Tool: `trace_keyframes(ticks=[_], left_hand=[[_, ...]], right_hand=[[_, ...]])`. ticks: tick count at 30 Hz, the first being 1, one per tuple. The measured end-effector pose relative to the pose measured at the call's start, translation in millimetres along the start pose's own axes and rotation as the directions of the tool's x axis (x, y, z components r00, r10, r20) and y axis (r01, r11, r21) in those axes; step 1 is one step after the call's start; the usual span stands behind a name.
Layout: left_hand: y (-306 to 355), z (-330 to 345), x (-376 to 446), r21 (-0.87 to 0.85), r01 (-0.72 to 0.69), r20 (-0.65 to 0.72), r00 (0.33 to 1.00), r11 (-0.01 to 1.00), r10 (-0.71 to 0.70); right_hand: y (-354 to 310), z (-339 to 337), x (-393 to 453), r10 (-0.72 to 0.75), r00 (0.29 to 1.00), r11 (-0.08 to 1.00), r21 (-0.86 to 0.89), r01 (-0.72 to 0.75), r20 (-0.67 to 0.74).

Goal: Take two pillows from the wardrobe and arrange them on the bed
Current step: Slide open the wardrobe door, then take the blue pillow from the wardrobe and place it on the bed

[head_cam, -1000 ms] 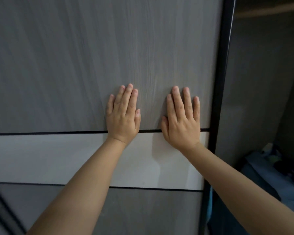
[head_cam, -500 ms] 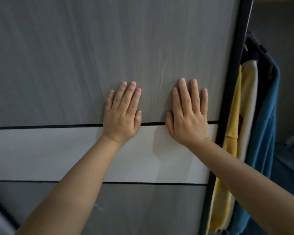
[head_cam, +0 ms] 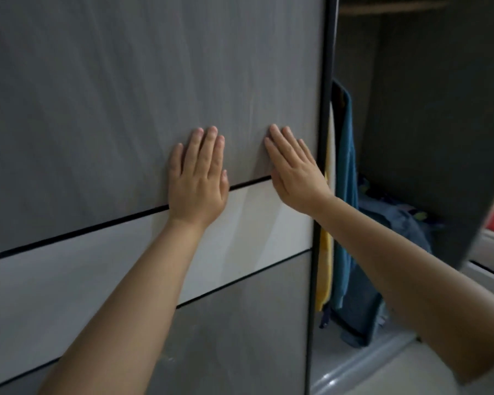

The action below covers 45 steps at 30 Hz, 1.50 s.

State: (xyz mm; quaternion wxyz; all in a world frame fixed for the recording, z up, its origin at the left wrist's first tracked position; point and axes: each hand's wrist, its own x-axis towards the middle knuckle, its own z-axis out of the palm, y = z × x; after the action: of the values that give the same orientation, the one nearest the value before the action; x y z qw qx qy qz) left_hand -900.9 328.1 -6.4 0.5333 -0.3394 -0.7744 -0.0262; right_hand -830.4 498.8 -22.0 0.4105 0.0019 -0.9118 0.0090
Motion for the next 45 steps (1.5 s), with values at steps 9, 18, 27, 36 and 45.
trace_keyframes(ticks=[9, 18, 27, 36, 45], left_hand=[[139, 25, -22, -0.454, -0.141, 0.074, 0.978, 0.88, 0.195], [388, 133, -9, -0.62, 0.061, 0.577, 0.711, 0.783, 0.402], [507, 259, 19, -0.479, 0.131, 0.809, 0.451, 0.868, 0.378], [573, 410, 73, -0.531, 0.203, 0.825, 0.346, 0.823, 0.447], [638, 514, 82, -0.529, 0.321, 0.841, 0.318, 0.785, 0.437]], right_hand=[[86, -28, -117, 0.262, 0.953, 0.964, -0.007, -0.264, 0.152], [302, -58, -248, 0.634, 0.713, 0.773, -0.212, -0.598, 0.298], [486, -7, -277, 0.756, 0.412, 0.613, -0.327, -0.72, 0.509], [608, 129, -248, 0.747, 0.16, 0.496, -0.38, -0.781, 0.645], [681, 245, -243, 0.759, -0.028, 0.3, -0.387, -0.872, 0.651]])
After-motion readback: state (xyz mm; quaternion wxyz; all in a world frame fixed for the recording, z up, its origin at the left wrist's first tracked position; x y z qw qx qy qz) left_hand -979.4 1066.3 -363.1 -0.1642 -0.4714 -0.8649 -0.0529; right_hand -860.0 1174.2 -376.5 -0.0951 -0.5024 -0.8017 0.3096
